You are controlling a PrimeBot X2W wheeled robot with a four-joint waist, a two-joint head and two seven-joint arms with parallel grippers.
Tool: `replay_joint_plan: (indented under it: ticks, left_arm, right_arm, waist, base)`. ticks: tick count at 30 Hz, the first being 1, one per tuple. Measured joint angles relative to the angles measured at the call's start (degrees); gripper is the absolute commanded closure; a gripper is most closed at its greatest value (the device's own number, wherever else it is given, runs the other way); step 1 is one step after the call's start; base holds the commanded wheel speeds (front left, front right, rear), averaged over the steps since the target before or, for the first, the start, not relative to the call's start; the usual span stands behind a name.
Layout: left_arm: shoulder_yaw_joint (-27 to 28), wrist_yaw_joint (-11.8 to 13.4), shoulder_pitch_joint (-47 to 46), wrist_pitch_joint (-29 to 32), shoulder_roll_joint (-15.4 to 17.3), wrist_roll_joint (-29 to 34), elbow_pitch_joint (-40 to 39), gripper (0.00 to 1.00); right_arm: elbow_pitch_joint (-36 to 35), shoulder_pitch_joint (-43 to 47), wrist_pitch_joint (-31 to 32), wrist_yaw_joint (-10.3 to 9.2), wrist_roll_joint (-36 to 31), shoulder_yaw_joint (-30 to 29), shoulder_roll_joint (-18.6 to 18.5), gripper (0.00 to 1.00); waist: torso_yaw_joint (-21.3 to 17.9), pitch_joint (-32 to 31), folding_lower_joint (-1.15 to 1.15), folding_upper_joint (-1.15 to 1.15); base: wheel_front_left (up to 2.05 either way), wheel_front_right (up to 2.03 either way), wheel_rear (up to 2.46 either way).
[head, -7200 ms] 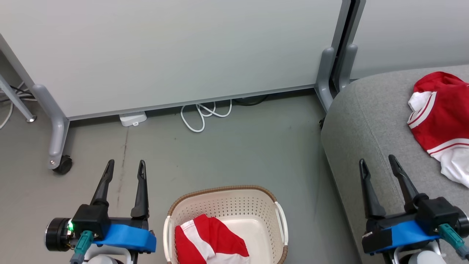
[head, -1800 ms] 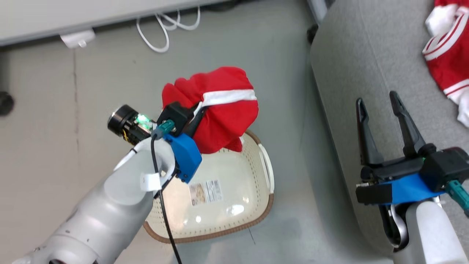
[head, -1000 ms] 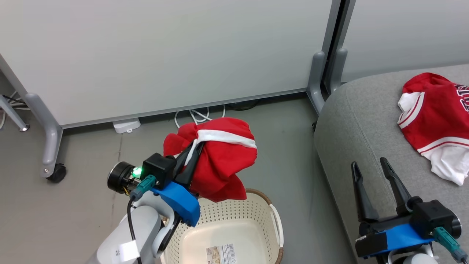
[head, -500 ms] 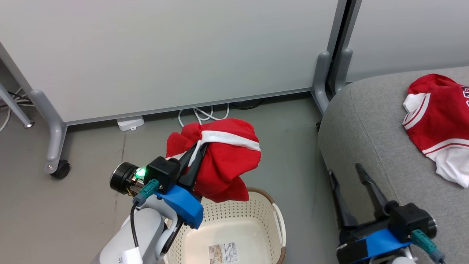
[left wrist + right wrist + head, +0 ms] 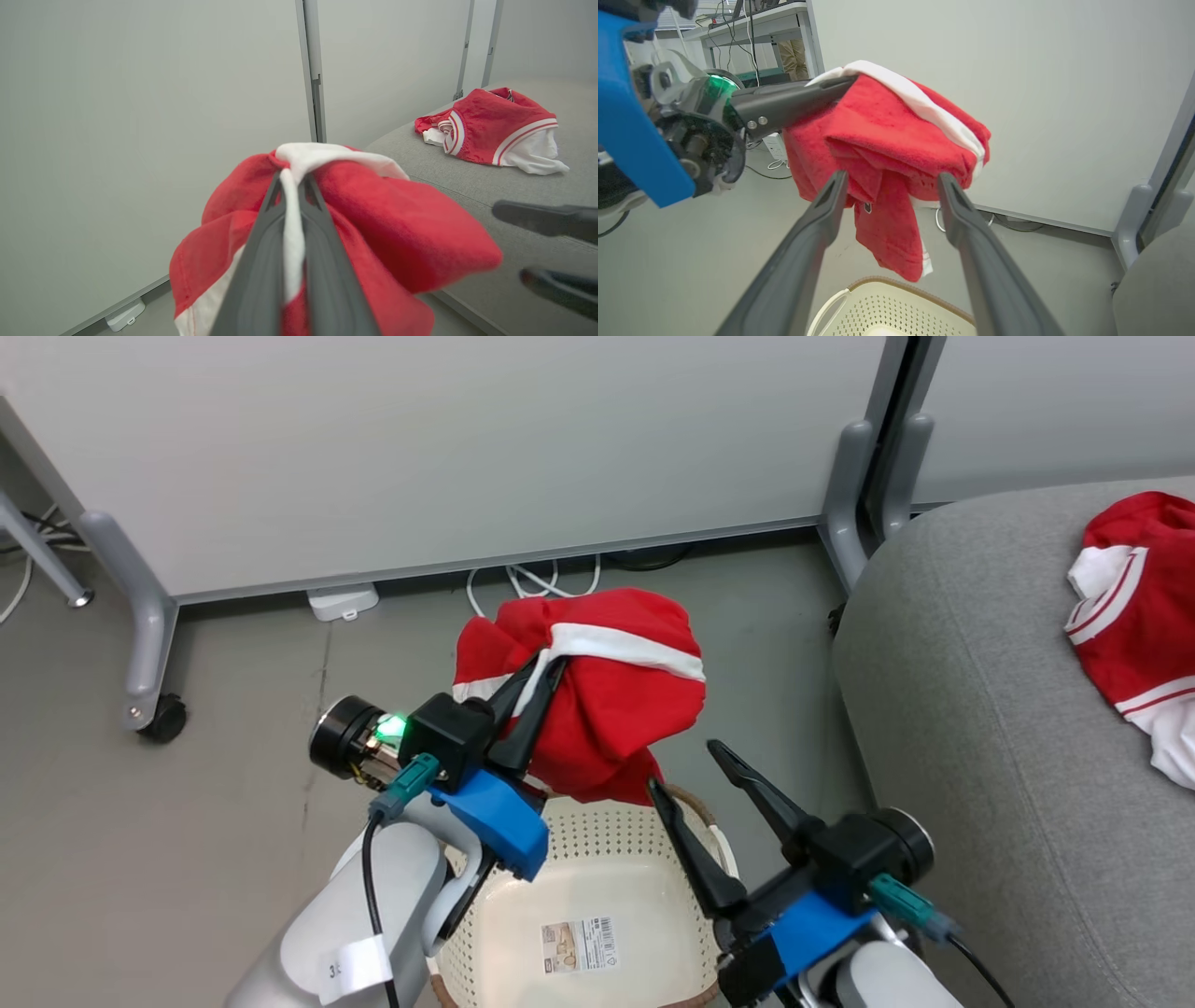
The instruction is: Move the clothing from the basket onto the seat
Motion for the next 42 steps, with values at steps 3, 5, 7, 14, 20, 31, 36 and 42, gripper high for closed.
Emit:
replay_joint_plan:
  ticks: [3, 5, 7, 14, 20, 31, 36, 42]
  left_arm:
    - [-0.34, -0.37, -0.80, 0.00, -0.80, 0.42, 0.15, 1.00]
    - [-0.52, -0.43, -1.30, 0.00, -1.29, 0.83, 0.18, 1.00]
    - [-0.71, -0.76, -1.76, 0.00, -1.92, 1.10, 0.29, 1.00]
    - [-0.91, -1.26, -3.10, 0.00, -3.45, 2.14, 0.26, 1.00]
    - [-0.83, -1.60, -3.16, 0.00, -4.24, 2.80, 0.19, 1.00]
    - [-0.41, -2.23, -3.42, 0.00, -5.13, 3.36, -0.02, 1.00]
    - [-0.11, -2.37, -3.42, 0.00, -5.28, 3.78, 0.07, 1.00]
    - [0.29, -2.41, -3.40, 0.00, -5.34, 3.99, 0.13, 1.00]
  right_arm:
    - [2.34, -3.29, 0.01, 0.00, 0.74, 2.32, 0.00, 0.00]
    - [3.79, -5.05, 0.00, 0.00, 1.05, 3.75, 0.02, 0.00]
    - [5.44, -6.82, 0.00, 0.00, 2.16, 4.80, 0.04, 0.00]
    - [9.11, -11.28, 0.00, 0.00, 4.24, 6.58, 0.00, 0.00]
    - [9.72, -13.34, 0.00, 0.00, 7.11, 7.20, 0.02, 0.00]
    - [12.15, -14.55, 0.00, 0.00, 9.92, 7.73, 0.01, 1.00]
    - [12.13, -14.56, 0.00, 0.00, 9.99, 7.80, 0.01, 1.00]
    - [12.14, -14.56, 0.00, 0.00, 9.98, 7.64, 0.01, 1.00]
  waist:
    - [0.79, 0.68, 0.00, 0.00]
    - [1.34, 1.13, 0.00, 0.00]
    - [1.90, 1.58, 0.00, 0.00]
    - [3.60, 3.14, 0.00, 0.00]
    - [4.19, 4.03, 0.00, 0.00]
    - [4.67, 4.18, 0.00, 0.00]
    - [4.63, 3.97, 0.00, 0.00]
    - [4.45, 3.76, 0.00, 0.00]
  base:
    - [0.00, 0.00, 0.00]
    - [0.00, 0.00, 0.00]
    - [0.00, 0.00, 0.00]
    - [0.00, 0.00, 0.00]
    - [0.00, 0.00, 0.00]
    - [0.00, 0.00, 0.00]
    - [0.00, 0.00, 0.00]
    - [0.00, 0.00, 0.00]
